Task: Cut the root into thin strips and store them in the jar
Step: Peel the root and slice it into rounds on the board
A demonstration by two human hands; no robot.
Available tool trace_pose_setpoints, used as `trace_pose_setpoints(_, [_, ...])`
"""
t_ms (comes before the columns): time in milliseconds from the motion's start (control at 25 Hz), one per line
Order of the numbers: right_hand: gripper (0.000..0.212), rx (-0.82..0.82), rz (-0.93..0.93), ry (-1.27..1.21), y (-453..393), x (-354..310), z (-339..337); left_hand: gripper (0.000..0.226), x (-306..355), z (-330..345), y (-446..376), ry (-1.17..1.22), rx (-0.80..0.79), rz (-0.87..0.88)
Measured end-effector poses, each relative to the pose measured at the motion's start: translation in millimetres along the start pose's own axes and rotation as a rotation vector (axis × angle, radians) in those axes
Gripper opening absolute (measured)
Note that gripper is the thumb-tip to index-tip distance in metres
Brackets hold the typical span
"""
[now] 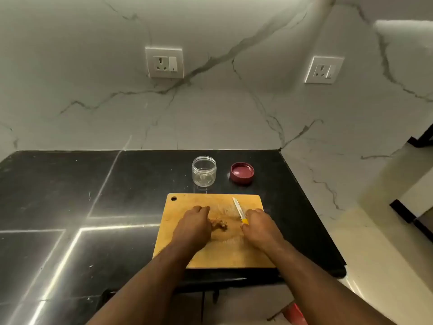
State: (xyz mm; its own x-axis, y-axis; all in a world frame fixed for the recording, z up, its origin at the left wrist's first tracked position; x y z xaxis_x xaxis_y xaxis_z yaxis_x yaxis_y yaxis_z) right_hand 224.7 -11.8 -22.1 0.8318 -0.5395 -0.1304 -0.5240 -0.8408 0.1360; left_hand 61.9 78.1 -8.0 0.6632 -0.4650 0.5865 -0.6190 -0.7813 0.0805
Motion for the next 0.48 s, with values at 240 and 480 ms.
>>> trace_pose_setpoints(240, [0.032,0.021,0.062,-0.043,15,12,11,0.05,-20,21,-12,0.127,-0.006,-0.041])
trace_pose_setpoints(480, [0.023,-0.055,0.117,-0.437,11,23,15,0.032,-32,27,-13,0.292,0.067,-0.1])
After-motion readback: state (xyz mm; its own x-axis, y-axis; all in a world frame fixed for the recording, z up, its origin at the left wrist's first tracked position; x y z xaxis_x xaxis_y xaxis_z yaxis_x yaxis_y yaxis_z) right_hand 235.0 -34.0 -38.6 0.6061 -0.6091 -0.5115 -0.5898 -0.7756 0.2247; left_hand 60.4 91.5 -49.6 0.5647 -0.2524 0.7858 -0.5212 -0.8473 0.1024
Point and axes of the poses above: each hand's wrist, its own y-axis away from the middle knuckle, its own z-axis out of the palm, x = y × z, the point moved 10 cm from there along -y, towards the middle knuckle, and after that the axes turned 10 degrees about y, right-handed, at the moved point
